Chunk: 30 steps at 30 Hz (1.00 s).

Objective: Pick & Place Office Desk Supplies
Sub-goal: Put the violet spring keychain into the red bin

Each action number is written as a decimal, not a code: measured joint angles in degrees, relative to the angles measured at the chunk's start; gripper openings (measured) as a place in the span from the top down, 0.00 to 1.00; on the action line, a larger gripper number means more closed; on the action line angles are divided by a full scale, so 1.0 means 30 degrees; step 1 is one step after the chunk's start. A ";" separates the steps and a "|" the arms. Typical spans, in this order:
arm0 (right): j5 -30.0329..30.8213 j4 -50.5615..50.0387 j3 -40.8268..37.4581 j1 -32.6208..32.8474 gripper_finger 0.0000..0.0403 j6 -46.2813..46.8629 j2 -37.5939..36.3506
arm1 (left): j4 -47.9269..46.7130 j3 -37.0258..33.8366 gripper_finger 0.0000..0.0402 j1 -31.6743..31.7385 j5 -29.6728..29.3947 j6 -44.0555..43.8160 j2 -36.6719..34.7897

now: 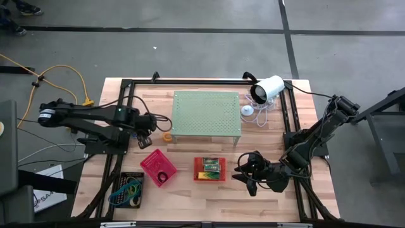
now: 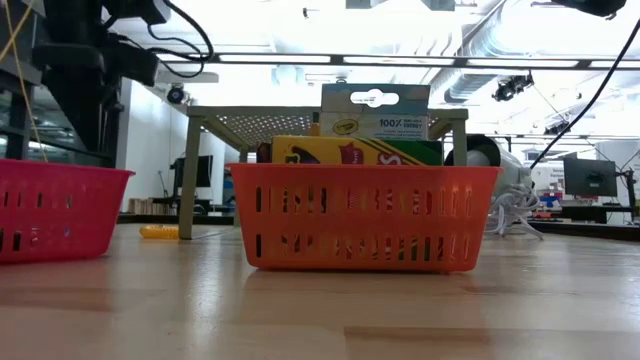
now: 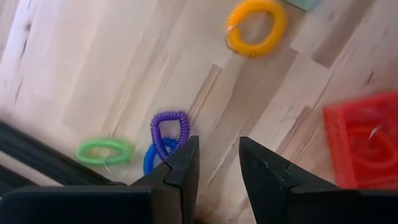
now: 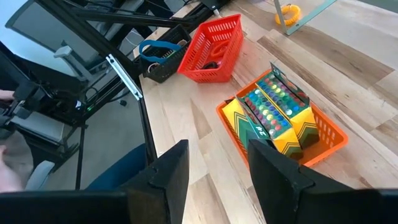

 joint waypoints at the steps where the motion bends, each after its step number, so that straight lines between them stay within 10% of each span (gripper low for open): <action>1: 0.0000 0.0007 0.0000 0.0003 0.63 0.0000 0.0000 | 0.0057 0.0000 0.73 -0.0045 0.0000 0.0489 0.0054; 10: 0.0000 0.0000 -0.0001 0.0004 0.63 0.0000 0.0000 | 0.0399 0.0000 0.74 -0.0052 0.0153 0.3278 0.0059; 30: 0.0000 0.0000 0.0000 0.0002 0.63 0.0000 0.0000 | -0.0410 0.0000 0.74 -0.1484 0.0141 -0.0643 0.2842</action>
